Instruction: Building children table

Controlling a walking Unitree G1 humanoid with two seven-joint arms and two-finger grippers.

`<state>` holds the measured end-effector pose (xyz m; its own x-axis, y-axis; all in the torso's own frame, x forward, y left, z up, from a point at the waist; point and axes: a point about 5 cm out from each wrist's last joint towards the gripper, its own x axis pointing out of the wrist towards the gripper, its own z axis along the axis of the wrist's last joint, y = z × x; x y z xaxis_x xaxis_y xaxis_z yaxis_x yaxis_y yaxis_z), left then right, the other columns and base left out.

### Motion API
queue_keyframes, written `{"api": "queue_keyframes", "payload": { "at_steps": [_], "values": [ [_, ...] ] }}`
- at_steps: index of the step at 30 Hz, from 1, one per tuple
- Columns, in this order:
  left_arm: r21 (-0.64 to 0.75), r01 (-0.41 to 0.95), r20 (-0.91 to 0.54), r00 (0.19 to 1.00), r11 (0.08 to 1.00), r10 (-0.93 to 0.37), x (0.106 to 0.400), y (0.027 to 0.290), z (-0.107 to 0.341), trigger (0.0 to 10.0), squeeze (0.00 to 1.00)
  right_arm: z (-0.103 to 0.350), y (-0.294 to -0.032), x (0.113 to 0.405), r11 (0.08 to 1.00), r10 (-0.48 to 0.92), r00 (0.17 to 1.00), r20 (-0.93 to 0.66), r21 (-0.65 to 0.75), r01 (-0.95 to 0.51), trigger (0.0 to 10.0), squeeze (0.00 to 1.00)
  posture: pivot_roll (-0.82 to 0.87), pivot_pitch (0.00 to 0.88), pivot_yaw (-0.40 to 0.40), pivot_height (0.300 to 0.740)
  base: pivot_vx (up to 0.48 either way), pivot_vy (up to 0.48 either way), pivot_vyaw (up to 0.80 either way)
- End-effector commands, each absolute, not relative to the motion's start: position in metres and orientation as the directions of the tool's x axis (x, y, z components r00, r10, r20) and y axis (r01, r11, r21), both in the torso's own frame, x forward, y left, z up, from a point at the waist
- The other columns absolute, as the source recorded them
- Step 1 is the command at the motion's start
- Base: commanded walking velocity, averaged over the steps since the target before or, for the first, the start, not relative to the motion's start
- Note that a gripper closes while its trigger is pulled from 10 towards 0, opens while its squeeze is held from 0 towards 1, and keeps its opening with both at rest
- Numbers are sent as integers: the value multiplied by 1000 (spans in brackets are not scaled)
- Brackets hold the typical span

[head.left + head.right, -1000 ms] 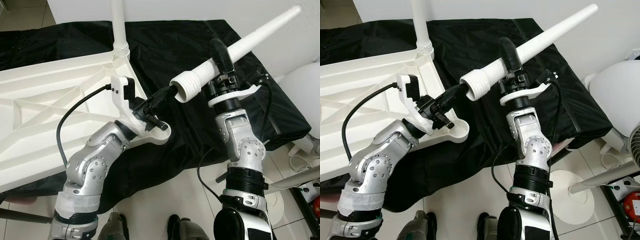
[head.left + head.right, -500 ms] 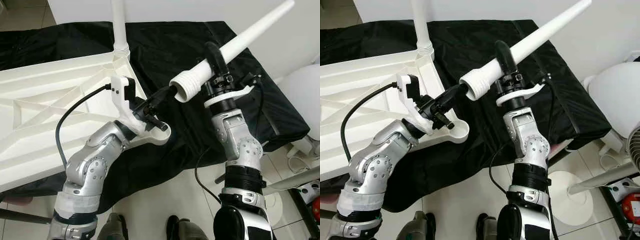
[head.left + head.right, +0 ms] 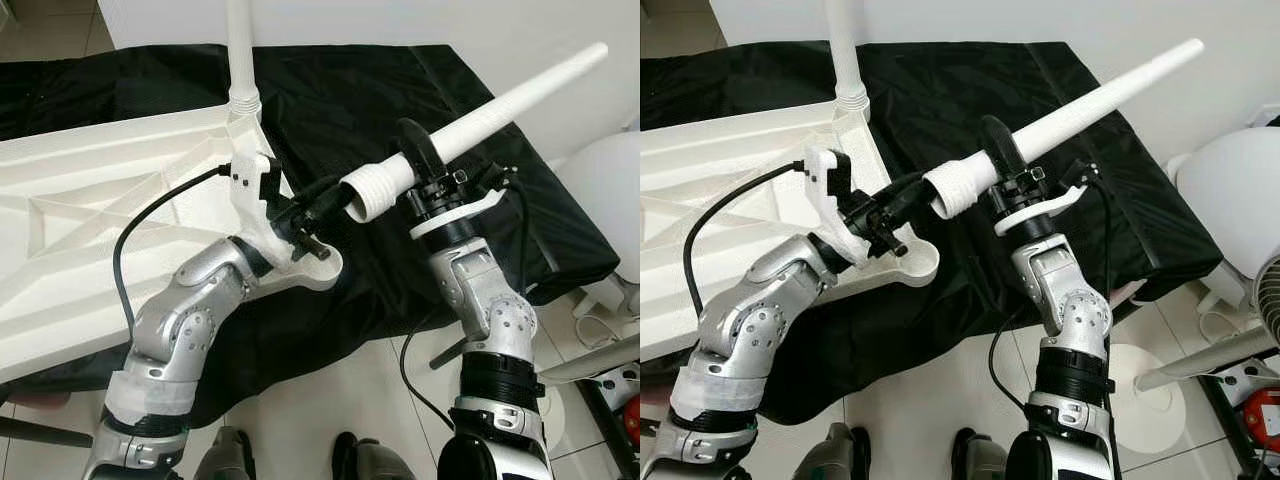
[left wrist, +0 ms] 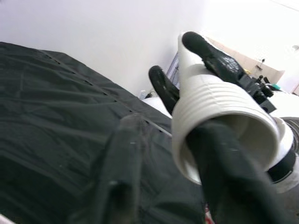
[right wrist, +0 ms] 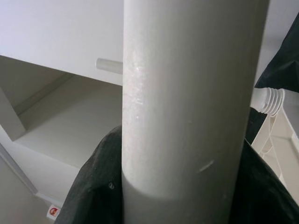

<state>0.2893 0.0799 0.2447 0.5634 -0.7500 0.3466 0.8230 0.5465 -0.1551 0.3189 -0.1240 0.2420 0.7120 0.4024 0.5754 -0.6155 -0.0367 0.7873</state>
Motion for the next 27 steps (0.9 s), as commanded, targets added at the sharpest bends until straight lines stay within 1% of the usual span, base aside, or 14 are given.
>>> {"api": "queue_keyframes", "payload": {
  "at_steps": [1, 2, 3, 4, 5, 9, 10, 13, 15, 17, 20, 23, 25, 27],
  "values": [
    [-95, 871, 377, 479, 482, -792, 285, 79, 251, 10000, 1000, 241, -124, 315, -14, 422, 704, 572, 780, -626, 0, 0, 40, 147, -57, 740, 0, 0, 0],
    [-95, 870, 374, 481, 483, -793, 285, 79, 250, 10000, 1000, 242, -125, 315, -11, 421, 702, 575, 777, -629, 0, 0, 40, 147, -57, 740, 0, 0, 0],
    [-106, 870, 366, 484, 481, -795, 286, 80, 251, 10000, 0, 243, -126, 315, 4, 417, 704, 575, 773, -635, 9765, 0, 40, 147, -57, 740, 0, 0, 0],
    [-106, 870, 366, 484, 481, -795, 286, 80, 251, 10000, 0, 243, -126, 315, 4, 417, 704, 575, 773, -635, 9765, 0, 40, 147, -57, 740, 0, 0, 0],
    [-111, 869, 362, 488, 483, -794, 287, 82, 251, 10000, 0, 244, -128, 315, 13, 410, 707, 577, 771, -637, 10000, 0, 43, 146, -61, 740, 0, 0, 0],
    [-94, 865, 349, 492, 493, -797, 289, 89, 252, 10000, 0, 246, -134, 316, 25, 390, 715, 580, 770, -638, 10000, 0, 42, 145, -60, 740, 0, 0, 0],
    [-51, 876, 340, 467, 480, -816, 286, 97, 251, 10000, 0, 248, -145, 318, 37, 347, 728, 591, 767, -640, 10000, 0, 44, 139, -64, 740, 0, 0, 0],
    [-39, 880, 335, 457, 473, -824, 284, 99, 251, 10000, 0, 249, -149, 319, 42, 332, 734, 593, 768, -640, 10000, 0, 44, 139, -64, 740, 0, 0, 0],
    [-20, 900, 320, 419, 436, -850, 279, 104, 250, 10000, 0, 249, -156, 320, 54, 302, 747, 592, 771, -634, 10000, 0, 45, 136, -64, 740, 0, 0, 0],
    [-20, 900, 320, 419, 436, -850, 279, 104, 250, 10000, 0, 249, -156, 320, 54, 302, 747, 592, 771, -634, 10000, 0, 45, 136, -64, 740, 0, 0, 0],
    [8, 913, 285, 389, 409, -876, 275, 108, 246, 10000, 0, 249, -161, 319, 49, 272, 746, 608, 766, -641, 10000, 0, 48, 130, -67, 740, 0, 0, 0],
    [30, 909, 248, 397, 417, -884, 276, 113, 241, 10000, 0, 248, -163, 318, 56, 269, 748, 607, 765, -641, 10000, 0, 46, 127, -65, 740, 0, 0, 0],
    [42, 879, 205, 457, 474, -866, 283, 120, 237, 10000, 0, 243, -157, 320, 150, 311, 773, 554, 774, -615, 10000, 0, 48, 121, -64, 740, 0, 0, 0],
    [52, 836, 178, 531, 547, -829, 294, 126, 236, 10000, 0, 239, -150, 323, 305, 345, 807, 479, 756, -579, 10000, 0, 51, 117, -64, 740, 0, 0, 0]
  ]
}}
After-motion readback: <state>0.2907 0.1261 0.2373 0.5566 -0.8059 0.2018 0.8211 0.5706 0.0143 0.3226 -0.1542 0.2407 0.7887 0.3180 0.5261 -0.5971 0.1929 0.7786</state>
